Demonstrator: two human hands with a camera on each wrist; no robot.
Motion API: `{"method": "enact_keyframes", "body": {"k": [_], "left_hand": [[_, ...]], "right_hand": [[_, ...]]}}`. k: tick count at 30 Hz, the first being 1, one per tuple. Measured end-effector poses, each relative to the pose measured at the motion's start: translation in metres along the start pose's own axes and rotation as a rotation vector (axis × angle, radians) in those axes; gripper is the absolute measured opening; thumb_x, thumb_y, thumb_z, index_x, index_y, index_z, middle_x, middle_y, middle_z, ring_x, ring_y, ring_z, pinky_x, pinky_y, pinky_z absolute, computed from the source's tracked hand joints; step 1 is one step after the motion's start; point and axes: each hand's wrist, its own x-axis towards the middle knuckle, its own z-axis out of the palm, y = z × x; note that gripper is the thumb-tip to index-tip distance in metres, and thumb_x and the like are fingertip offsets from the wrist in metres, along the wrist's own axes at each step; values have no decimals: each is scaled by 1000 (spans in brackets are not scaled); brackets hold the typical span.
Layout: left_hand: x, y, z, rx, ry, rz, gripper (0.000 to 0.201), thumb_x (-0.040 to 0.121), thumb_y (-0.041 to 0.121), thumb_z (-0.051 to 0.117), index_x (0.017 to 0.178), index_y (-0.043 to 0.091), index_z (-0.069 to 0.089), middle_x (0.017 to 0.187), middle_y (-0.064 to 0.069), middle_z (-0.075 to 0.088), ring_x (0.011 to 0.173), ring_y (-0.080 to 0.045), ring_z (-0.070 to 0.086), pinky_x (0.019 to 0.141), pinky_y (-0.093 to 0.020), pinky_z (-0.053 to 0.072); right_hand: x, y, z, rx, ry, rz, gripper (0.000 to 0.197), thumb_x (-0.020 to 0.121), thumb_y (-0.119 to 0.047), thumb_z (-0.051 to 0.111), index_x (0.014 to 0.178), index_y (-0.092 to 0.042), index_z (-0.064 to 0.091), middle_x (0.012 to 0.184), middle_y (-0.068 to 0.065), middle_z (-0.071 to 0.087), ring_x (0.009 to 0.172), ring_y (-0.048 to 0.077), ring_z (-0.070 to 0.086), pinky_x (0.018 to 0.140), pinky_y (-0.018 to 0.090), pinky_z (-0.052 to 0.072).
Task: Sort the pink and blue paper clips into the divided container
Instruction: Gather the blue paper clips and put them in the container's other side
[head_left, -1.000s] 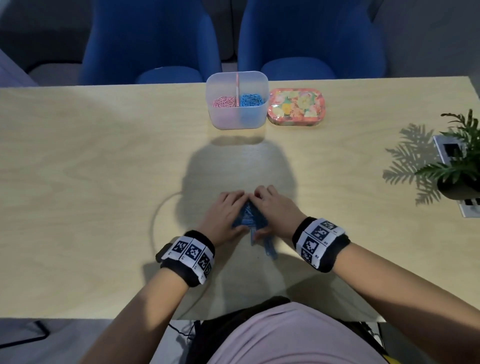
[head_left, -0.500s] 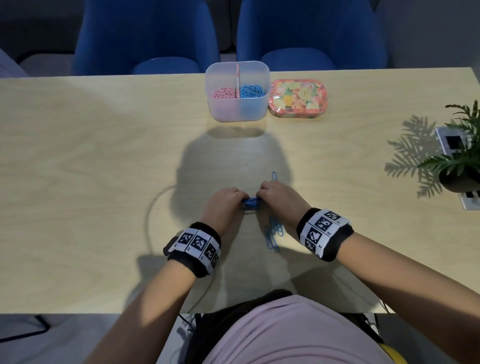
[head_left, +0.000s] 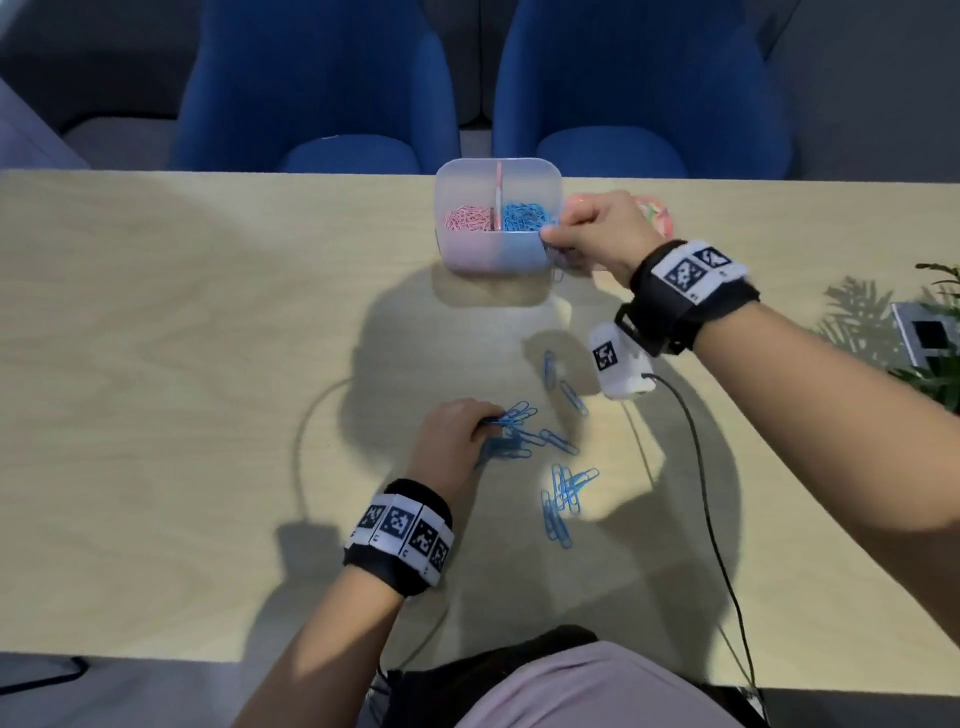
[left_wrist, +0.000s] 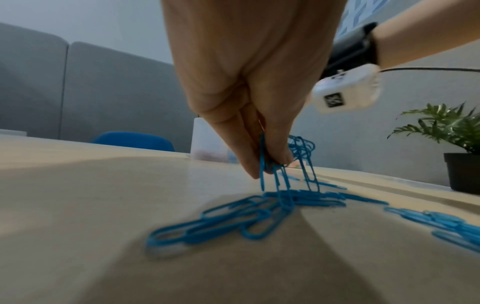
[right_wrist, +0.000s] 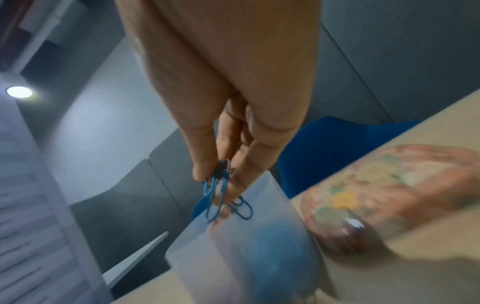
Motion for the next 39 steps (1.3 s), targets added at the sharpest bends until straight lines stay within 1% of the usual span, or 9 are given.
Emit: {"method": "enact_keyframes", "body": {"k": [4, 8, 12, 16, 21, 25, 31, 35, 39], "left_hand": [[3, 7, 1, -77, 7, -30, 26, 87, 12, 60, 111, 9, 67, 109, -13, 70, 103, -27, 63, 88, -29, 43], [24, 21, -14, -180, 84, -4, 22, 83, 12, 65, 104, 7, 71, 102, -12, 73, 95, -24, 67, 87, -32, 50], [71, 38, -41, -278, 192, 11, 22, 80, 9, 68, 102, 5, 71, 99, -13, 73, 90, -22, 68, 83, -26, 49], [127, 56, -71, -336, 301, 9, 26, 80, 4, 67, 106, -1, 68, 106, -16, 70, 95, -22, 65, 91, -26, 47], [192, 64, -88, -215, 334, -74, 24, 80, 11, 68, 104, 4, 69, 107, -10, 69, 102, -24, 63, 93, -25, 48], [221, 76, -95, 100, 166, -122, 24, 82, 14, 67, 104, 4, 67, 99, -10, 66, 95, -24, 60, 73, -22, 45], [215, 96, -96, 267, 73, -88, 33, 83, 19, 67, 112, 3, 61, 116, -15, 63, 107, -30, 59, 93, -38, 48], [174, 89, -80, 344, 241, 178, 19, 88, 11, 47, 91, 9, 65, 96, -13, 67, 90, -31, 58, 67, -30, 35], [132, 56, -41, 454, -30, 316, 21, 91, 17, 50, 106, 9, 62, 110, -11, 62, 98, -25, 55, 75, -29, 38]], "right_hand": [[57, -31, 3, -121, 96, 45, 22, 76, -9, 70, 58, -12, 59, 61, 4, 59, 55, 12, 59, 69, 27, 58], [88, -24, 13, -302, 86, 149, 24, 77, -16, 71, 96, -3, 67, 91, 13, 71, 82, 23, 71, 81, 37, 58], [71, -9, 7, -207, 174, 30, 26, 84, -7, 53, 103, 1, 68, 107, 21, 68, 102, 35, 65, 93, 43, 52], [13, 22, -11, 108, 308, -7, 25, 87, -2, 46, 98, 1, 68, 82, 7, 67, 84, 30, 67, 82, 44, 56], [-64, 78, -22, 358, 283, 145, 24, 93, 8, 38, 86, 2, 60, 67, 11, 58, 45, 5, 59, 52, 14, 53], [-90, 123, -9, 403, 193, 263, 33, 94, 8, 35, 76, 0, 61, 65, 14, 56, 45, 12, 56, 43, 14, 46], [-95, 130, -7, 78, 164, 197, 26, 91, 4, 41, 89, 3, 67, 77, 17, 65, 57, 18, 59, 59, 23, 53], [-96, 119, -7, -285, 155, 135, 26, 85, -4, 50, 99, -7, 72, 99, 13, 73, 94, 25, 66, 87, 27, 48], [-87, 114, 4, -466, 118, 65, 21, 81, -2, 46, 74, -5, 65, 89, 22, 63, 88, 36, 56, 75, 34, 41]]}}
